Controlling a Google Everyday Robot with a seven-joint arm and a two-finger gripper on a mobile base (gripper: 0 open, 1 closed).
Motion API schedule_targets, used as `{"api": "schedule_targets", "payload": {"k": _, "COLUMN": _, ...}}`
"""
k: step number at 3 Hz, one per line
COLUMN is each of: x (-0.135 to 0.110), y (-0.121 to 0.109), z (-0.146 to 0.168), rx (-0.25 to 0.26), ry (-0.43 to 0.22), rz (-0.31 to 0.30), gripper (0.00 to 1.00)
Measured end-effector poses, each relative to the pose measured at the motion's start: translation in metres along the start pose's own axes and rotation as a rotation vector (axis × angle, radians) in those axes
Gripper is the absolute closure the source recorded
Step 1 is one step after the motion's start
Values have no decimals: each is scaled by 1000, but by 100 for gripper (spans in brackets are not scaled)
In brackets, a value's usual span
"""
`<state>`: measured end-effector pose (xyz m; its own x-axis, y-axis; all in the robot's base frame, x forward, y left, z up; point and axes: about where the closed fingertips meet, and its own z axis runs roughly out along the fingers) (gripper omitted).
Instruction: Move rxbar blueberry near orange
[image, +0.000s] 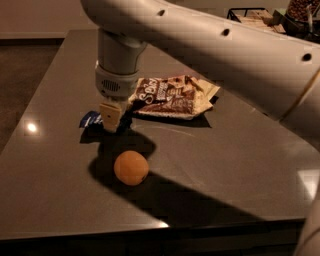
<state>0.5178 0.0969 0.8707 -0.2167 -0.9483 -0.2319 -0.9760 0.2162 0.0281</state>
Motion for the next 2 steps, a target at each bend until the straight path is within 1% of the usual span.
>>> {"api": "schedule_targets", "payload": {"k": 1, "x": 22, "y": 10, "z": 0, "rx": -17, "ry": 0, "rz": 35, "gripper": 100}}
{"api": "schedule_targets", "payload": {"k": 2, "x": 34, "y": 22, "z": 2, "rx": -32, "ry": 1, "rz": 48, "gripper": 100}}
